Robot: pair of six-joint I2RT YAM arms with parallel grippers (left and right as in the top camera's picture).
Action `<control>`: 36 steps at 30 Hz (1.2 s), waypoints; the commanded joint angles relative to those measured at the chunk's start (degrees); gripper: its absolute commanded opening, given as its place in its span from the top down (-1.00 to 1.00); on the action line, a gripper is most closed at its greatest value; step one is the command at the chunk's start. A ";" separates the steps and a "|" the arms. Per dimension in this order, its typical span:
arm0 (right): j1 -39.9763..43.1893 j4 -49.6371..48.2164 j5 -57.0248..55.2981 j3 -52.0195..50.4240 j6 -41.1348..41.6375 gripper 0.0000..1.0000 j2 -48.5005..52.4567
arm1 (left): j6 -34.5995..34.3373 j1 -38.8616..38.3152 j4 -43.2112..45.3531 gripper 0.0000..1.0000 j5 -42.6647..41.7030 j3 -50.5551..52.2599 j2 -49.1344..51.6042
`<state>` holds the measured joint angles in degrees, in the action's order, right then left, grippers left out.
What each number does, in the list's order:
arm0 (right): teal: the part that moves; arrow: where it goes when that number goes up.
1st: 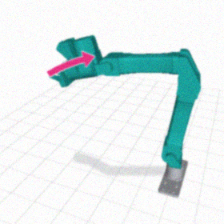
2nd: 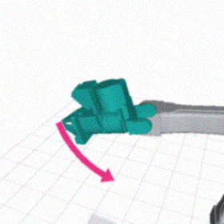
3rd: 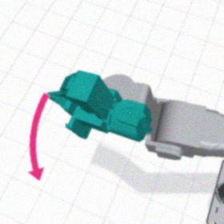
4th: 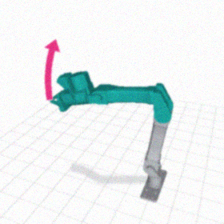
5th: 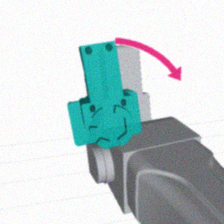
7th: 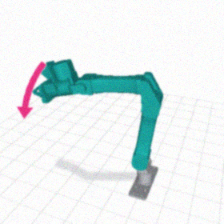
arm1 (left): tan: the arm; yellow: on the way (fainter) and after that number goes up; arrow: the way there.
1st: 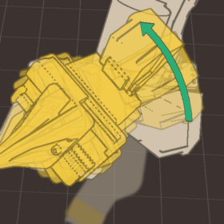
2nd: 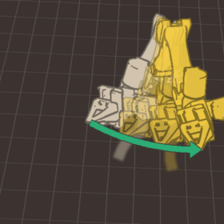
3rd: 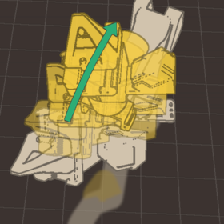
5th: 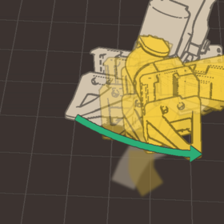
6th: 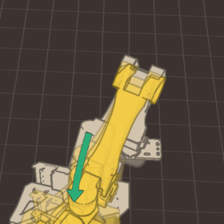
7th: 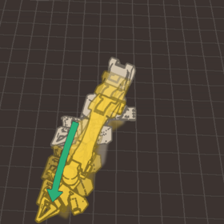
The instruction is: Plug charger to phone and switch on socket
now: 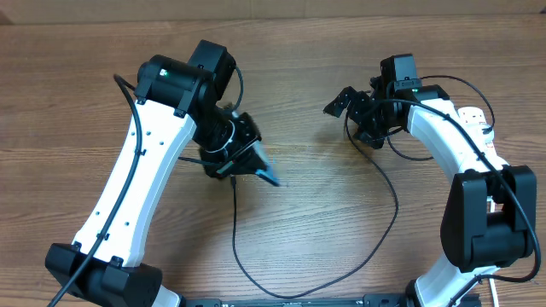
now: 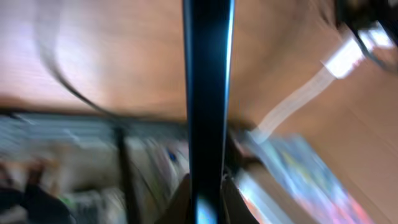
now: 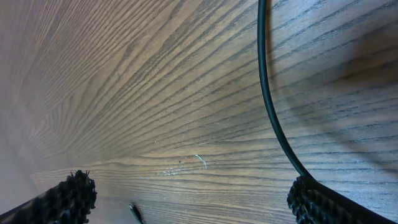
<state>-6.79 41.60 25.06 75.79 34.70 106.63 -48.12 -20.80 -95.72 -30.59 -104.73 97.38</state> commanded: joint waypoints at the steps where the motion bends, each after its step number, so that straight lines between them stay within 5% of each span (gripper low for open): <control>1: 0.00 -0.15 -0.63 -0.09 -0.31 -1.00 0.11 | 8.83 -0.13 3.78 0.91 15.52 -1.09 -1.42; 5: 0.02 -0.15 -0.63 -0.09 -0.31 -1.00 0.11 | 24.44 -0.13 11.02 0.92 11.43 -1.09 -1.38; 13: 0.00 -1.25 0.26 -0.09 0.44 -1.00 0.11 | 41.64 0.87 13.09 0.92 -4.79 -1.09 -1.05; 15: 0.02 -2.54 1.88 -0.09 0.72 -1.00 0.11 | 42.38 1.62 13.00 0.92 -5.73 -1.09 -1.05; 17: 0.35 -4.90 8.48 -0.04 -2.19 -0.74 0.09 | 42.88 2.51 12.98 0.92 -7.32 -1.09 -1.05; 20: 1.36 -11.17 29.99 0.00 -11.34 -0.60 0.09 | 45.53 4.37 12.35 0.92 -14.03 -1.09 -1.05; 25: 2.64 -22.38 61.48 -0.02 -15.04 -0.54 0.09 | 45.81 8.31 11.58 0.92 -15.89 -1.09 -1.03; 36: -0.87 -20.94 63.65 -0.09 -17.00 -0.49 0.09 | 45.66 11.41 11.80 0.92 -18.71 -1.07 0.68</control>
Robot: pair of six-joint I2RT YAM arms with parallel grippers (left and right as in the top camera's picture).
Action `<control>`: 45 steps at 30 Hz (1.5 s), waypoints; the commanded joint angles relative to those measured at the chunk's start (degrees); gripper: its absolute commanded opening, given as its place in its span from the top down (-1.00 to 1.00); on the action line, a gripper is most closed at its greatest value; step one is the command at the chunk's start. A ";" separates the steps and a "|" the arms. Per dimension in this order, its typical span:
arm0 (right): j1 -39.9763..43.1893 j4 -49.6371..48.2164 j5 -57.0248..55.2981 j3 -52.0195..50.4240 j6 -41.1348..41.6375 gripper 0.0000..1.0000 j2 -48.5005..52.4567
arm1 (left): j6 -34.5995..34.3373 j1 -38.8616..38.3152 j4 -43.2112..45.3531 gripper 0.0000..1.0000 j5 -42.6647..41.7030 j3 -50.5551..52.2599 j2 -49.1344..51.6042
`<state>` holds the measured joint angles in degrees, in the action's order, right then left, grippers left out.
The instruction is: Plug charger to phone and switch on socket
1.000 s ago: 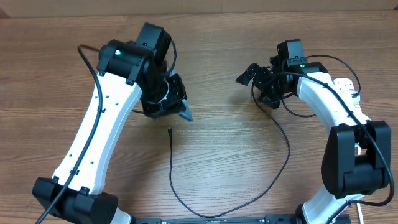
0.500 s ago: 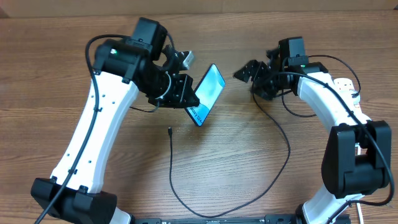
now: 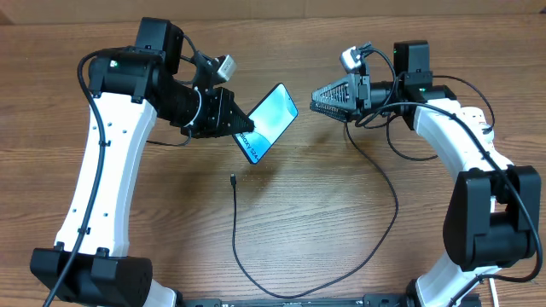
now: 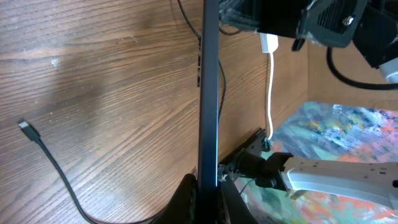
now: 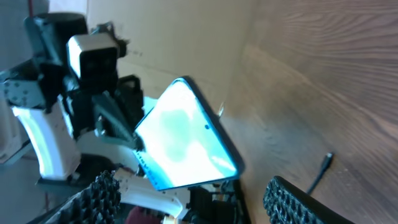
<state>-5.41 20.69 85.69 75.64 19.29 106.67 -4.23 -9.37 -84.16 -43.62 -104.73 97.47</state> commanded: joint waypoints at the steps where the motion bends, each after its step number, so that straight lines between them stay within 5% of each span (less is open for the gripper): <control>1: -3.08 -0.02 2.71 0.07 -1.60 -0.49 0.04 | 2.25 -0.02 0.24 0.92 -6.67 -1.07 0.96; 10: -6.08 -0.15 -4.24 0.07 -1.60 -0.45 0.04 | 3.54 0.02 -0.52 0.92 -9.11 -1.07 1.97; 19: -6.86 -3.91 -4.24 0.07 -1.55 0.70 0.04 | 4.98 0.00 -1.31 0.91 -10.19 -1.07 1.97; 23: -6.84 -5.31 -4.24 0.07 -1.55 0.93 0.04 | 4.92 -0.04 -1.31 0.92 -10.14 -1.07 2.01; 36: -6.75 -7.26 -5.09 0.07 -1.38 0.93 0.04 | 4.92 -0.31 -1.31 0.92 -6.95 -1.07 2.19; 38: -6.75 -8.09 -5.03 0.07 -1.40 0.93 0.04 | 4.96 -0.55 -1.25 0.76 -6.51 -1.07 2.19; 41: -6.75 -10.16 -2.43 0.07 -2.60 0.93 0.04 | 4.96 -0.85 -1.03 -0.04 -3.80 -1.07 2.19; 45: -6.91 -11.21 2.84 0.07 -7.89 0.93 0.04 | 7.02 -0.94 -1.01 -0.65 1.09 -1.07 2.29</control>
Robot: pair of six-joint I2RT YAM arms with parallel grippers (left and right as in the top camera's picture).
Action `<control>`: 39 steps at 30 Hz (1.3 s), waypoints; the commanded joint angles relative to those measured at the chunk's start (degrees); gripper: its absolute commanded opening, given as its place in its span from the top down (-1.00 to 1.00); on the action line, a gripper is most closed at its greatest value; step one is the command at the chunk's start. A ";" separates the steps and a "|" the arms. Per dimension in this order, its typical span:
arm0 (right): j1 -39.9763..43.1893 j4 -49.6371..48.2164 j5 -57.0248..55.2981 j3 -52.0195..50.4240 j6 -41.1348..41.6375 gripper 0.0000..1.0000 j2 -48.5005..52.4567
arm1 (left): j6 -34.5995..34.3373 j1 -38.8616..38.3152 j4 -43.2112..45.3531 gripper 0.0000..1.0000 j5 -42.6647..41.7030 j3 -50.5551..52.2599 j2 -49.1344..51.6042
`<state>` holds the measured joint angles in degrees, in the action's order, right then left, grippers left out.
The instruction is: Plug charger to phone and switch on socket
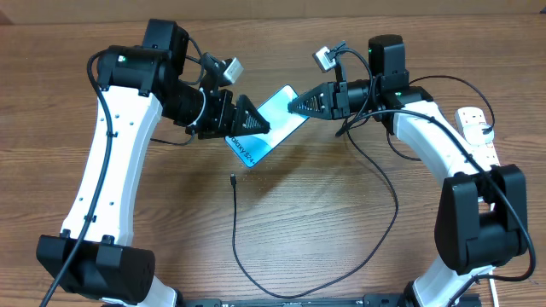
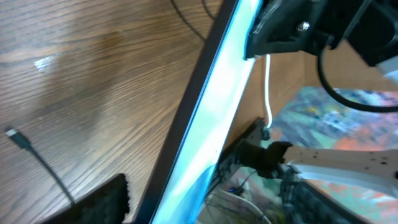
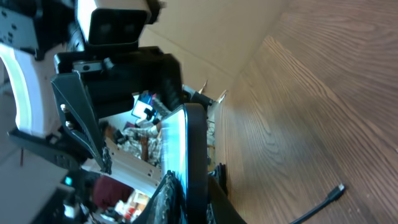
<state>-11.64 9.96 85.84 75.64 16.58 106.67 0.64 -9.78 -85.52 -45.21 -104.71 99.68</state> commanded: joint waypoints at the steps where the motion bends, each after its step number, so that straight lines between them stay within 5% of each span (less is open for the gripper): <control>1: -0.68 -0.50 3.45 0.07 -5.51 0.93 0.04 | 3.56 -0.52 0.33 -0.75 2.78 -1.09 0.11; 5: -0.85 -0.44 4.15 0.07 -6.21 0.93 0.07 | 9.31 -0.55 -0.42 -0.82 2.75 -1.09 0.22; 20: -7.06 -0.46 4.15 0.07 -6.16 0.93 0.07 | 24.52 -5.09 -7.10 -0.56 2.58 -1.09 5.20; 25: -7.04 -0.17 4.15 0.07 -6.14 0.93 0.07 | 25.11 -7.02 -9.22 -0.04 2.60 -1.09 9.25; 27: -6.95 -0.24 4.15 0.07 -6.16 0.93 0.07 | 25.09 -7.02 -9.20 0.38 2.62 -1.09 9.25; 35: -5.79 -0.22 4.13 0.07 -6.16 0.93 0.04 | 25.03 -6.32 -9.64 0.92 2.23 -1.09 9.25; 36: -5.51 -0.24 4.11 0.07 -6.16 0.76 0.04 | 25.03 -6.32 -9.64 0.92 2.14 -1.09 9.25; 37: -5.20 -0.22 4.11 0.07 -6.16 0.33 0.04 | 24.90 -6.32 -9.64 0.92 2.12 -1.09 9.25; 39: -4.33 -0.24 4.04 0.07 -6.19 -0.84 0.07 | 24.83 -6.32 -9.60 0.92 2.12 -1.09 9.25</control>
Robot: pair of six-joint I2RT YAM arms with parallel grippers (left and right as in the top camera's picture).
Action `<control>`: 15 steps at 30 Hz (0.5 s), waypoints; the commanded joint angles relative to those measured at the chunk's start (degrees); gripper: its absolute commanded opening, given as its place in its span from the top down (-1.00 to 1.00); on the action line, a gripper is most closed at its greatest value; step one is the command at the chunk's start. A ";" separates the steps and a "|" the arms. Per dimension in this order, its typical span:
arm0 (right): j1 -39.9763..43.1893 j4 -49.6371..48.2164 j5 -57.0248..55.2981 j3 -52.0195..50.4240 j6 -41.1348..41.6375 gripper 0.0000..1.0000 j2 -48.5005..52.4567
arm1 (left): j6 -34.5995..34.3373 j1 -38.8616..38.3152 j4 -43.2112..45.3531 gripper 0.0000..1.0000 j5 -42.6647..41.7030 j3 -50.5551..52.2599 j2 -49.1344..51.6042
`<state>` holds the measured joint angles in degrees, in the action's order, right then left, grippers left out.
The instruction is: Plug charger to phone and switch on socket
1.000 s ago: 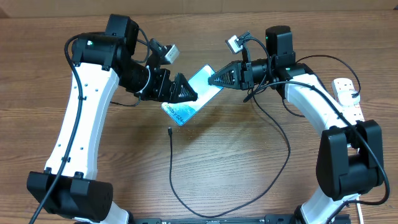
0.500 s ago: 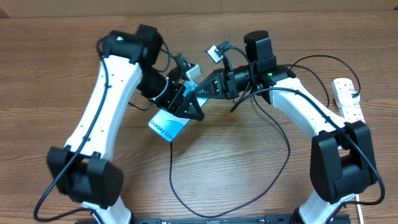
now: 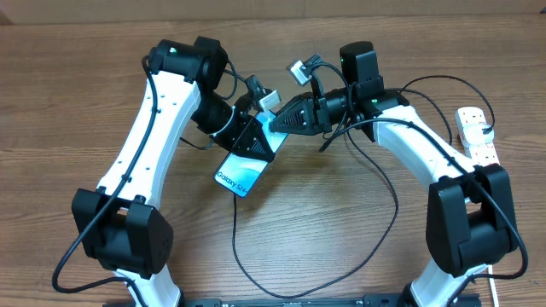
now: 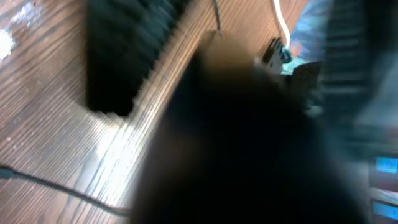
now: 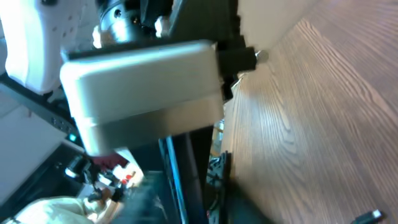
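Note:
The phone (image 3: pixel 237 175) is lit, tilted, with its lower end close to the table. My right gripper (image 3: pixel 278 124) is shut on its upper end; the right wrist view shows the phone's edge (image 5: pixel 179 180) between the jaws. My left gripper (image 3: pixel 254 143) lies over the phone's middle, and its own view is a dark blur, so its state is unclear. The black charger cable (image 3: pixel 235 234) runs from below the phone in a loop across the table; its plug end (image 5: pixel 368 216) shows at the right wrist view's corner. The white socket strip (image 3: pixel 479 141) lies at the far right.
The left arm's white camera housing (image 5: pixel 143 87) fills the right wrist view, very close. A black arm cable (image 3: pixel 388 183) curves over the table's middle right. A cardboard wall runs along the back edge.
The phone has come down and to the left, its lower end now near the cable's plug. Both grippers moved with it, the left arm now bent over it. The left wrist view has gone dark.
At first my left gripper held the phone edge-on low over the table, the right gripper open and apart. Then the left raised it, screen lit, toward the right gripper. Then the right jaws stood around its upper end, left jaws apart. Now the phone hangs lower.

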<state>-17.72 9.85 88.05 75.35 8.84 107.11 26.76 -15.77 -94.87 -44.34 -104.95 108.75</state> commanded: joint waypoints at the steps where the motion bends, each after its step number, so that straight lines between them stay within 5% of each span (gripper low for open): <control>1: 2.16 -0.13 1.79 0.35 1.55 -1.00 -0.39 | -1.31 -0.33 -0.24 0.92 1.25 -0.85 0.17; 6: 5.86 1.29 -1.11 0.35 1.55 -1.00 -0.39 | -5.38 0.44 1.18 0.92 0.81 -0.87 0.17; 12: 9.20 14.36 -19.87 0.35 1.51 -1.00 -0.37 | -21.84 3.26 7.32 0.92 0.04 -0.87 0.17; 15: 9.38 22.16 -33.27 0.35 1.53 -1.00 -0.39 | -28.63 5.25 13.42 0.92 -10.38 -0.87 0.17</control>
<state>-8.49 28.03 72.12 75.40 10.59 107.18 9.89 -12.71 -85.30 -43.75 -104.95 108.90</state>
